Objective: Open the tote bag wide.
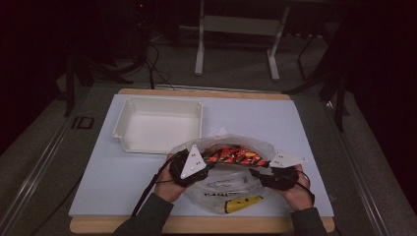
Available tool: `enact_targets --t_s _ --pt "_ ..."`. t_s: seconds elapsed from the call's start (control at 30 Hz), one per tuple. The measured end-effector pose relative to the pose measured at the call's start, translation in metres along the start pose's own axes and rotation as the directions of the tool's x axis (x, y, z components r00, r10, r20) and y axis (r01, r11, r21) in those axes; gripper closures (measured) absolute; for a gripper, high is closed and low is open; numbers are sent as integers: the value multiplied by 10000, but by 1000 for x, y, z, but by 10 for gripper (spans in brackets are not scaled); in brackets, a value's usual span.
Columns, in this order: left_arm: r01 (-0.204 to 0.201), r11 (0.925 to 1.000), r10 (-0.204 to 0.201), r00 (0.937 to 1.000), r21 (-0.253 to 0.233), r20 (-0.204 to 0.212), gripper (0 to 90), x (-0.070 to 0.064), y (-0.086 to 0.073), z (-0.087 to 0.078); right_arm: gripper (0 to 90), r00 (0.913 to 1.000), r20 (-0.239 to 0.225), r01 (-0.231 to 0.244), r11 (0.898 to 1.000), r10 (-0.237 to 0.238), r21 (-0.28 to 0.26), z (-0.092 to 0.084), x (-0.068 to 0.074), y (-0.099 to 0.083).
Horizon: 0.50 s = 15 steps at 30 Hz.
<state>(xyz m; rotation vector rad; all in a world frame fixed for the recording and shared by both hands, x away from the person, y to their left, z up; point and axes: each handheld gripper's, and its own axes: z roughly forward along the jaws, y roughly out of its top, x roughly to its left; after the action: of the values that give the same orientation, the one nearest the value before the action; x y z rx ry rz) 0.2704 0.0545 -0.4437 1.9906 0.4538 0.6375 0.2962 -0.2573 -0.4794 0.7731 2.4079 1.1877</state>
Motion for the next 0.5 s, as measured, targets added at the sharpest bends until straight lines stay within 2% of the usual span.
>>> enact_targets --t_s 0.23,0.5 --pt "-96 9998 105 9983 -166 575 782 1 6 0 553 10000 37 -30 10000 30 -30 -1 -1 -1" --pt "749 9962 -685 9892 -453 1298 833 11 9 -2 555 9998 163 -88 10000 87 13 -2 -2 -3"
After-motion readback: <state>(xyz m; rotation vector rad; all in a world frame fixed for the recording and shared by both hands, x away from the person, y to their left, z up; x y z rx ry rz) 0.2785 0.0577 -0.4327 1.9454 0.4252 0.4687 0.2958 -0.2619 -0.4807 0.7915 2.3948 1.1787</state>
